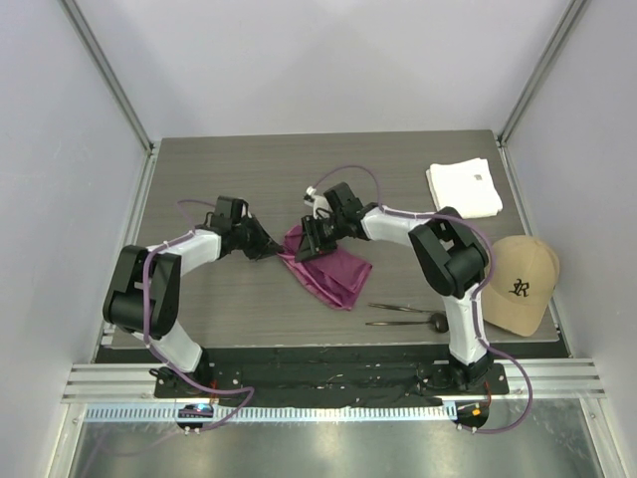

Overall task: Fold the napkin into a case and place the utensils inside
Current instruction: Fold the 2/3-rectangle-folded napkin at the center of the board.

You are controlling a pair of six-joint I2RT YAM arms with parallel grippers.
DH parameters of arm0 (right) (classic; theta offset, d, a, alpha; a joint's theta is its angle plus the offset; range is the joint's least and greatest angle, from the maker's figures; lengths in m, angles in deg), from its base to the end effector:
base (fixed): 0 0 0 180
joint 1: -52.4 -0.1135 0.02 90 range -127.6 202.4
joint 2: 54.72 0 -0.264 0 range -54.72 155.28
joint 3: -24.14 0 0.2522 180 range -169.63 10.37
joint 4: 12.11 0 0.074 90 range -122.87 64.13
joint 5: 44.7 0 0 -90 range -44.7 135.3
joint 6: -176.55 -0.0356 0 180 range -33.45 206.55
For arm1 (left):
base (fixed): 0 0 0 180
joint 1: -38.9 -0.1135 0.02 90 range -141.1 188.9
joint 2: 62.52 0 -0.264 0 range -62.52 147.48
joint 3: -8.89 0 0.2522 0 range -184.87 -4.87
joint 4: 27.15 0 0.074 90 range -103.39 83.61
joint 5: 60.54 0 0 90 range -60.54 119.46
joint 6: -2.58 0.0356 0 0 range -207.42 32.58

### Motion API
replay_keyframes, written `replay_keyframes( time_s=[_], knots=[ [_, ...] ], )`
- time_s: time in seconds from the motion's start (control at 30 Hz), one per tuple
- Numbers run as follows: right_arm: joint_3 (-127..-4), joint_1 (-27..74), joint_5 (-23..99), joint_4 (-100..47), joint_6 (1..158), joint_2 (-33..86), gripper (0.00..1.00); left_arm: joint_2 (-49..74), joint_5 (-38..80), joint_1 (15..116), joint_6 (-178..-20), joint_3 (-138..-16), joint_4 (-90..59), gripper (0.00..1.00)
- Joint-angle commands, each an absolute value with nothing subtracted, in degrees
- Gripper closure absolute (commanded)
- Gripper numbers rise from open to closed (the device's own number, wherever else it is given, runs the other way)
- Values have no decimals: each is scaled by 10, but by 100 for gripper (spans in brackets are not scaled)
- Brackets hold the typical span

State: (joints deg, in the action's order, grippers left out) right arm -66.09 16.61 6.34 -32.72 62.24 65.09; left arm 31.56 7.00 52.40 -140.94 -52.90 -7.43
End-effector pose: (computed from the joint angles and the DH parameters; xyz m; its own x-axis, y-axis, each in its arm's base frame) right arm 0.3403 0.2729 0.1400 -0.8895 -0.2467 -0.3846 -0.4555 0.5452 0.7038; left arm 0.3058 -0.0874 0.1579 -0.8129 -0.5690 -0.1239 -0.3520 0.6496 -0.6739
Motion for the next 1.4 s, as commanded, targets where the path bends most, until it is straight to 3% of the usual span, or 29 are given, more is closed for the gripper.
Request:
replay_keyframes(
  time_s=[0.0, 0.13, 0.27, 0.47, 0.63, 0.83, 1.07, 1.37],
  knots=[
    [-715, 176, 133, -412, 712, 590, 59, 310, 83, 524, -1357, -559, -10, 100],
    [-736, 182, 165, -432, 753, 602, 61, 306, 90, 523, -1345, -564, 8, 100],
    [-756, 182, 178, -437, 760, 635, 80, 311, 79, 523, -1351, -569, 3, 100],
    [-692, 175, 214, -358, 719, 635, 99, 306, 60, 523, -1368, -576, -8, 100],
    [-621, 158, 264, -279, 655, 624, 99, 307, 41, 524, -1399, -575, -31, 100],
    [-520, 134, 324, -135, 468, 594, 99, 312, 54, 525, -1419, -576, -54, 100],
    [-468, 108, 381, -78, 323, 592, 99, 351, 82, 540, -1432, -611, -50, 100],
    [-452, 102, 324, 1, 247, 620, 99, 395, 134, 563, -1442, -622, -85, 100]
  ],
)
